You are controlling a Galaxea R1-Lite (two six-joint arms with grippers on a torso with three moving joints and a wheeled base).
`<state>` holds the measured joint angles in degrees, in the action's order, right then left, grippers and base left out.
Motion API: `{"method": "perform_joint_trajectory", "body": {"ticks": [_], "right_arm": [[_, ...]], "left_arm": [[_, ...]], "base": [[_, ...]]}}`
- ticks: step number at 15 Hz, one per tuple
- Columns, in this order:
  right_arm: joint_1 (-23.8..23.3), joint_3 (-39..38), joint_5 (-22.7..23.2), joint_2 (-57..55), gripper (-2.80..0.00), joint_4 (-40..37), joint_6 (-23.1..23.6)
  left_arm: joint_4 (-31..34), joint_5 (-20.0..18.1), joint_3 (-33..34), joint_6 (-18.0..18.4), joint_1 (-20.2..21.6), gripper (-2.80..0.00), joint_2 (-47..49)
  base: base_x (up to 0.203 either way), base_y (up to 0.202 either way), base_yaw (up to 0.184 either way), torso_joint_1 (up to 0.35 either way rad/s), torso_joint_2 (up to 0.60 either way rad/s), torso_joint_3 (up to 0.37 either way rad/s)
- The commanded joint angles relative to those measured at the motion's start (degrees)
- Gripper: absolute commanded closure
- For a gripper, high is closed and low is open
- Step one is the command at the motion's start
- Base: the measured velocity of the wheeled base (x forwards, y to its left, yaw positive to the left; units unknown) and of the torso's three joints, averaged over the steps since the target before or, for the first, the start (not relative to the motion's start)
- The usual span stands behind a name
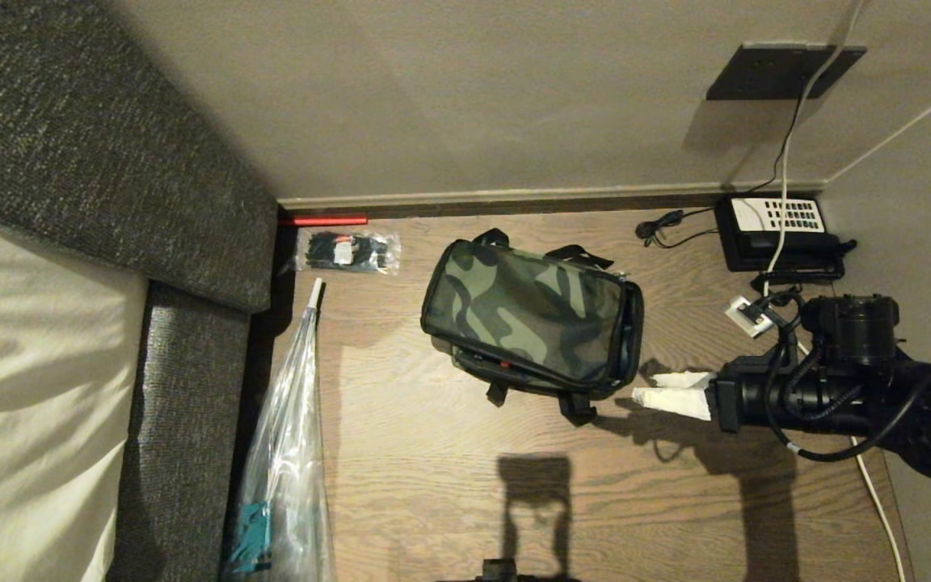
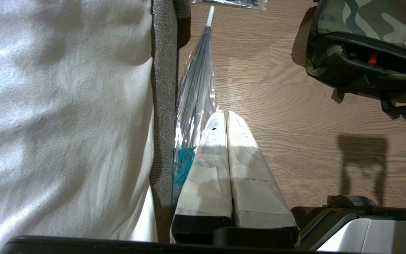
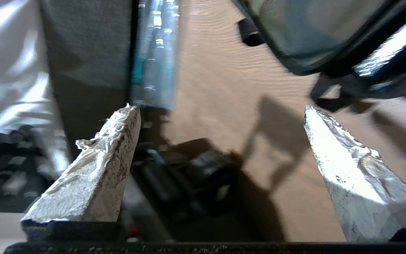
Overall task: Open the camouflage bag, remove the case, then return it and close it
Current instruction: Close the top of the storage box
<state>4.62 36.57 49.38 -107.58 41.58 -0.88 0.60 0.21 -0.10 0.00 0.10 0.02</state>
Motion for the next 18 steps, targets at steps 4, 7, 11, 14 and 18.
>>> {"method": "perform_joint_trajectory", "body": {"ticks": [4, 7, 11, 14, 18], "right_arm": [[1.0, 9.3, -1.2, -6.8, -2.8, -0.8, -13.5], [2.4, 13.4, -7.2, -11.2, -2.8, -1.4, -17.4], [3.0, 16.5, -10.3, -14.2, -2.8, -3.9, -18.2], [4.6, 18.4, -9.8, -15.6, -2.8, -3.9, -21.8], [6.3, 19.7, -9.8, -17.2, -2.8, -1.5, -28.3]], "left_arm": [[0.0, 0.0, 0.0, 0.0, 0.0, 0.0, -0.1], [0.0, 0.0, 0.0, 0.0, 0.0, 0.0, -0.1], [0.0, 0.0, 0.0, 0.0, 0.0, 0.0, -0.1], [0.0, 0.0, 0.0, 0.0, 0.0, 0.0, -0.1], [0.0, 0.0, 0.0, 0.0, 0.0, 0.0, -0.1]], "base": [[0.0, 0.0, 0.0, 0.0, 0.0, 0.0], [0.0, 0.0, 0.0, 0.0, 0.0, 0.0], [0.0, 0.0, 0.0, 0.0, 0.0, 0.0], [0.0, 0.0, 0.0, 0.0, 0.0, 0.0], [0.0, 0.0, 0.0, 0.0, 0.0, 0.0]]}}
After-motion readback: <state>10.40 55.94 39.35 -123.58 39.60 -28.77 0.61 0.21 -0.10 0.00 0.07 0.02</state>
